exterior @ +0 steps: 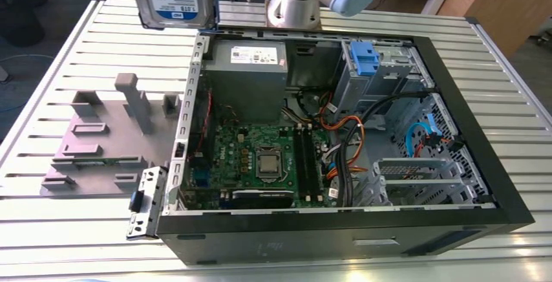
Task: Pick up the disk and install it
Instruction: 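Pick up the disk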
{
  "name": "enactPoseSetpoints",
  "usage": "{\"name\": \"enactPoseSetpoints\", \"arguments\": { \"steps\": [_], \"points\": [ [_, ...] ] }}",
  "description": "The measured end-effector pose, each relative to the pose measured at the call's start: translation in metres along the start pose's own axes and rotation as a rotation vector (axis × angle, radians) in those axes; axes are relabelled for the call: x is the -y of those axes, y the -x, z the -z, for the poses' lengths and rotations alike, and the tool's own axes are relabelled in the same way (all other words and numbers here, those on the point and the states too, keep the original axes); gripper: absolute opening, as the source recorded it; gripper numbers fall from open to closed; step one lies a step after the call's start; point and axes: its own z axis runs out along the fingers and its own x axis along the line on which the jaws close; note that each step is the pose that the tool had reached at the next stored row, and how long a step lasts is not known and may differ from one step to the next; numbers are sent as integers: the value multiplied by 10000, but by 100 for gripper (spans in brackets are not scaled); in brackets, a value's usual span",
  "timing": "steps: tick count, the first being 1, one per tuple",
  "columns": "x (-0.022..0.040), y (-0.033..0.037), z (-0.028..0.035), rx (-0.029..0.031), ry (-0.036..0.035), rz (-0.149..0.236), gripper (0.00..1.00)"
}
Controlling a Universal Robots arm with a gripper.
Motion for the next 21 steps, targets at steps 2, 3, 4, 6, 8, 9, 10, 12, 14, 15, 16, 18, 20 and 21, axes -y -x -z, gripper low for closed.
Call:
{"name": "enactPoseSetpoints", "arguments": {
  "steps": [2,3,4,6,8,9,10,12,14,15,16,18,20,21],
  "points": [
    [12,0,0,0,0,0,37],
    [17,0,0,0,0,0,37],
    [23,0,0,0,1,0,37],
    [33,1,0,0,1,0,37],
    [44,1,0,0,2,0,37],
    [49,1,0,0,2,0,37],
    [54,1,0,0,2,0,37],
    [65,2,0,0,2,-1,37],
    [75,2,0,0,3,0,37],
    [81,2,0,1,3,0,37],
    [86,2,1,0,4,0,37],
    [97,2,1,0,4,0,37],
    [108,2,1,0,5,0,37],
    [114,3,1,0,6,0,37]
  ]
}}
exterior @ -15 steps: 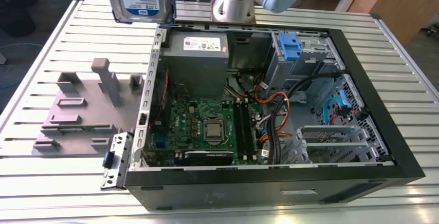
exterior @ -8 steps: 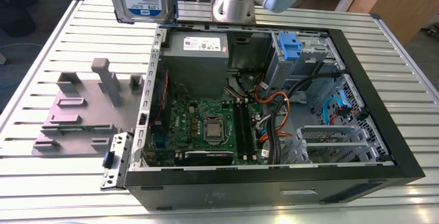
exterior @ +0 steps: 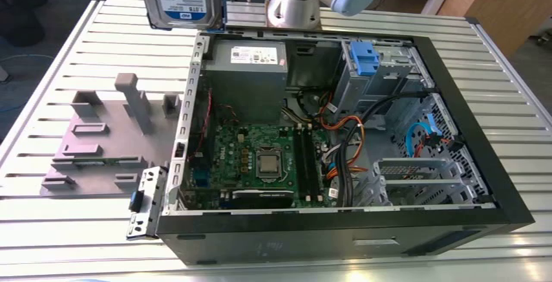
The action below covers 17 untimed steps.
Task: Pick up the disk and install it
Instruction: 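Pick up the disk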
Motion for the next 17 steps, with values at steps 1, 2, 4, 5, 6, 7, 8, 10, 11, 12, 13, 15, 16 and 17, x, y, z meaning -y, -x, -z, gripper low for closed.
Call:
{"name": "enactPoseSetpoints", "arguments": {
  "steps": [1,2,4,5,6,7,8,10,11,12,13,15,16,17],
  "points": [
    [6,0,0,0,0,0,37],
    [11,0,0,0,0,0,37],
    [22,0,0,0,1,1,37],
    [27,1,0,0,1,0,37],
    [32,1,0,0,2,0,37],
    [37,1,0,0,1,0,37],
    [42,1,0,0,1,0,37],
    [53,1,0,0,2,0,37],
    [59,1,0,0,3,0,37],
    [64,1,1,0,3,0,37],
    [70,1,0,0,3,0,37],
    [80,2,1,-1,4,-1,37],
    [85,2,1,0,4,0,37],
    [90,2,1,-1,5,0,37]
  ]
}}
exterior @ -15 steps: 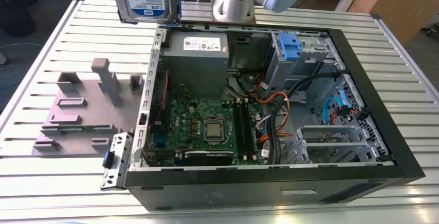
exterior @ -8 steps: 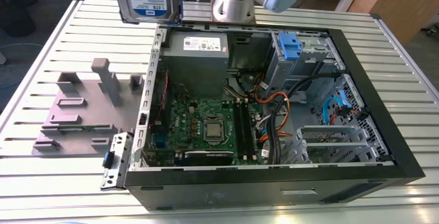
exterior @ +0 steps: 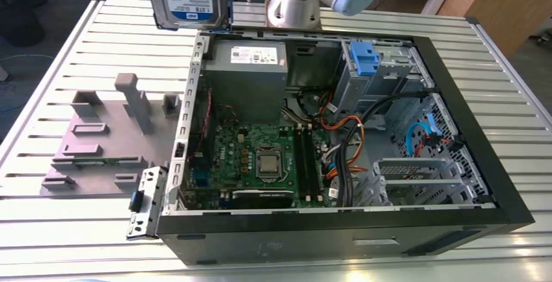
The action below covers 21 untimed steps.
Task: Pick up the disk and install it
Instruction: 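Pick up the disk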
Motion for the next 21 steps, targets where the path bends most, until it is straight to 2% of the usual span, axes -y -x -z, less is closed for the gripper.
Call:
{"name": "enactPoseSetpoints", "arguments": {
  "steps": [21],
  "points": [
    [112,2,1,0,6,0,37]
  ]
}}
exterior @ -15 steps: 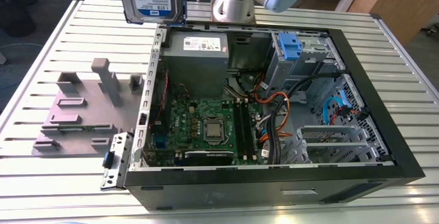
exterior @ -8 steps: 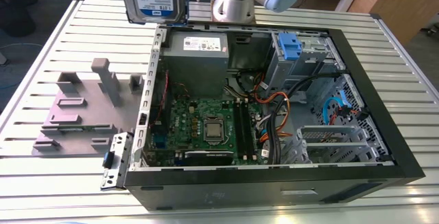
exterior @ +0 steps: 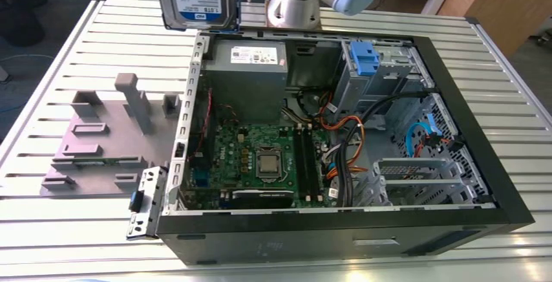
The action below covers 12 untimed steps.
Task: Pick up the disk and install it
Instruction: 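Pick up the disk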
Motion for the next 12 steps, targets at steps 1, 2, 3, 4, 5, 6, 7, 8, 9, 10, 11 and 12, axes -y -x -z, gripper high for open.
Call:
{"name": "enactPoseSetpoints", "arguments": {
  "steps": [1,2,3,4,5,6,7,8,9,10,11,12],
  "points": [
    [5,0,0,0,0,0,37],
    [10,0,0,0,0,0,37],
    [15,0,0,0,0,0,37],
    [20,0,0,0,0,0,37],
    [26,1,0,0,1,0,37],
    [32,1,0,0,1,0,37],
    [37,1,0,0,2,0,37],
    [42,1,1,-1,2,0,37],
    [48,1,0,0,2,0,37],
    [52,1,0,0,2,0,37],
    [57,1,1,0,3,0,37],
    [62,1,0,0,2,0,37]
  ]
}}
